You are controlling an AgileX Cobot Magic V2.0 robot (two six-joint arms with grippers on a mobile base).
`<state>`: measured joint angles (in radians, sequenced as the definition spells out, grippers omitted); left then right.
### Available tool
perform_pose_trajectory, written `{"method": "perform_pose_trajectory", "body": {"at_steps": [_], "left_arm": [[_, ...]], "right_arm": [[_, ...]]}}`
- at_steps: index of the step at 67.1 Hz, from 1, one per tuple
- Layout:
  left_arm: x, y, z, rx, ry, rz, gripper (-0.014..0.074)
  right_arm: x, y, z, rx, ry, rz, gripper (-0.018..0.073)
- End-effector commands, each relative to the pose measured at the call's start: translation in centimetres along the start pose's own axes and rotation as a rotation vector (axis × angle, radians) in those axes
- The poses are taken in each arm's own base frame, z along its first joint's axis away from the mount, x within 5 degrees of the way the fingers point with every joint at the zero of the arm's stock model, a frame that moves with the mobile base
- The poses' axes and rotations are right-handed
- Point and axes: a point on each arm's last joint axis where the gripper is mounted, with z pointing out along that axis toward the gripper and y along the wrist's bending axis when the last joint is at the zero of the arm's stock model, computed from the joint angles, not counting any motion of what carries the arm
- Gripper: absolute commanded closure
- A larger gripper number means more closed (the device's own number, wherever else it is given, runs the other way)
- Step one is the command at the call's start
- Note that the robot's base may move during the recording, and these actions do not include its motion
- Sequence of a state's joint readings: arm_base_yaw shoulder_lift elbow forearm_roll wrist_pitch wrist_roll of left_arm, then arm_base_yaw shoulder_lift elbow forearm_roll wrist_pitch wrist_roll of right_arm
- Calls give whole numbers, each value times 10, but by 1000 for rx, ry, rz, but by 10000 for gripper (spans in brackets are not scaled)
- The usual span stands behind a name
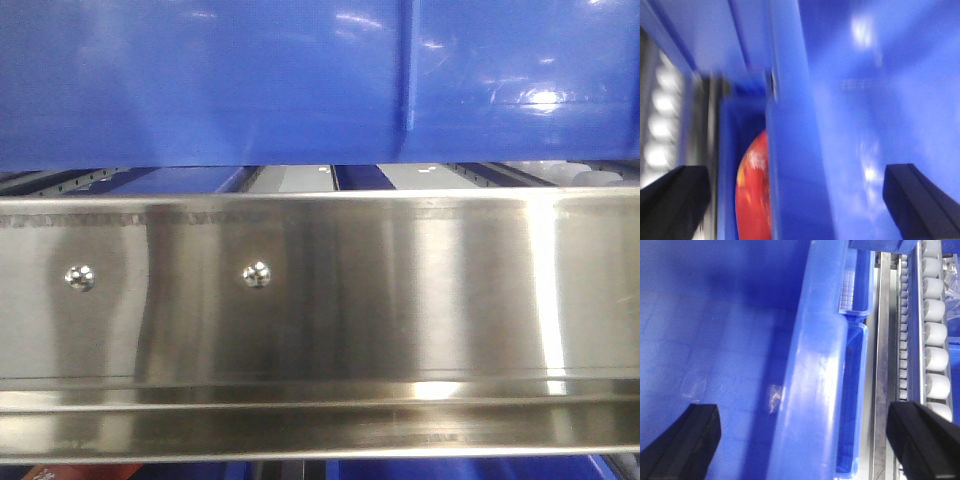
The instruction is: Move blue bin to conveyor side
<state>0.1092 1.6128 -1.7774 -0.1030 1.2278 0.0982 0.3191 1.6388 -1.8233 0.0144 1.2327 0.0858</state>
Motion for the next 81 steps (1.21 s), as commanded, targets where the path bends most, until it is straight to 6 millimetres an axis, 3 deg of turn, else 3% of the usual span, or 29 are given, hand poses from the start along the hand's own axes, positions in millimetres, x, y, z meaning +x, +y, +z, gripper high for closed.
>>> {"method": "perform_pose_trajectory", "body": {"at_steps": [1,21,40,81], "left_arm": [[3,0,6,0,18,4,-4],[4,1,7,-4,24,5,-4],[-8,0,-13,-10,-57,13,-4],[-8,-6,-12,-2,-54,26,-4]], "right_arm": [[-1,0,-1,11,-16,-4,1],[-1,1,-1,-5,-15,55,1],[0,1,-11,-7,-36,54,1],[0,1,-6,-6,-24,54,1]]}}
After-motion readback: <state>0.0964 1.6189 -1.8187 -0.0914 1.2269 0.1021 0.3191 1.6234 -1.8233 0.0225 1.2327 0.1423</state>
